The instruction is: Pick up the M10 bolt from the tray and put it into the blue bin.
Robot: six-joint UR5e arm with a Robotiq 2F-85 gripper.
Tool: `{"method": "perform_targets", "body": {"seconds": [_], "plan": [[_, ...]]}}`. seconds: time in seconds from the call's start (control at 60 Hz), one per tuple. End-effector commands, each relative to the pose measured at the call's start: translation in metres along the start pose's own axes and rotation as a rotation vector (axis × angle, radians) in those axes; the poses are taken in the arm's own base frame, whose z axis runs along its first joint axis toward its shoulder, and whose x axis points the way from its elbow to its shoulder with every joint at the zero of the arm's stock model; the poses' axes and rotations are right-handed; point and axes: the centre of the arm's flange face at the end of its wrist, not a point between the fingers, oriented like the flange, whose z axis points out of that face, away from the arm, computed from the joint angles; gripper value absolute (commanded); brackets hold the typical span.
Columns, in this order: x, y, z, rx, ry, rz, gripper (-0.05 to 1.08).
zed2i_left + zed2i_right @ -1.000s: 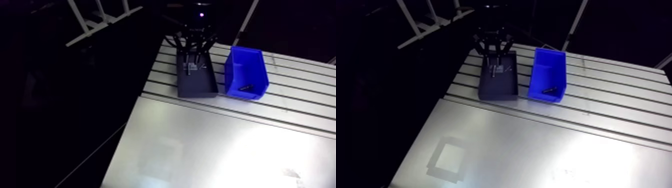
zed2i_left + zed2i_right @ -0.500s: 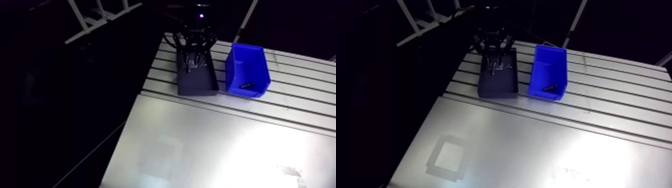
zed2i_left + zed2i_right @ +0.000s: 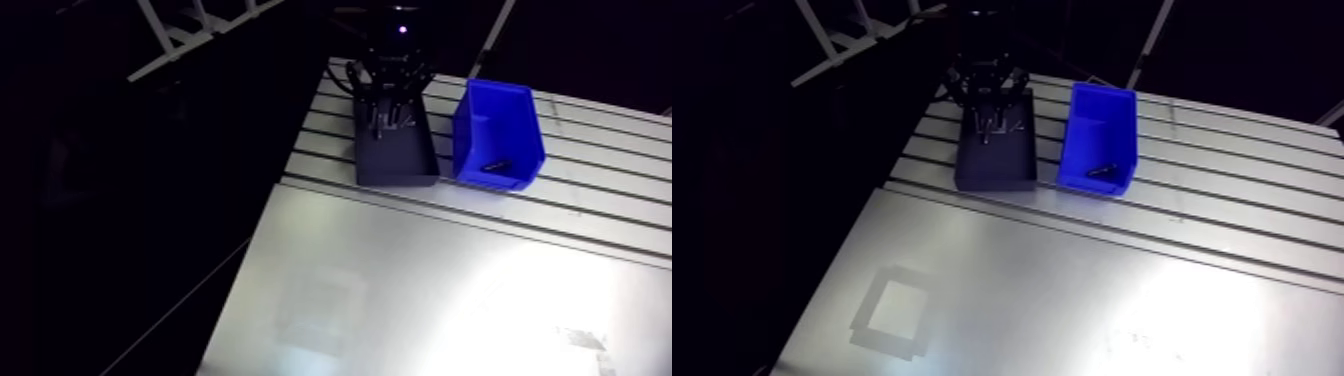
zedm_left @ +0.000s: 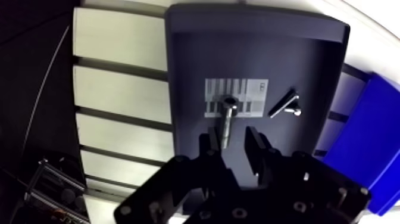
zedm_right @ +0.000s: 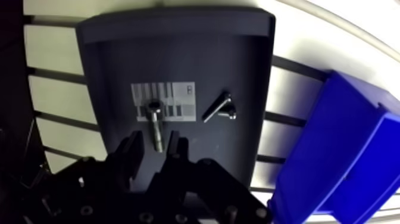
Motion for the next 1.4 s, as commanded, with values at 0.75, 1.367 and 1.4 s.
{"method": "perform_targets", "body": {"seconds": [0.75,1.367,1.4], "plan": [[0.0032,0.0002,0.011,0.003,-0.016,0.001,0.65],[0.0032,0.0002,0.011,0.003,-0.016,-0.002,0.71],[0.0032,0.0002,0.011,0.003,-0.016,-0.002,0.71]]}}
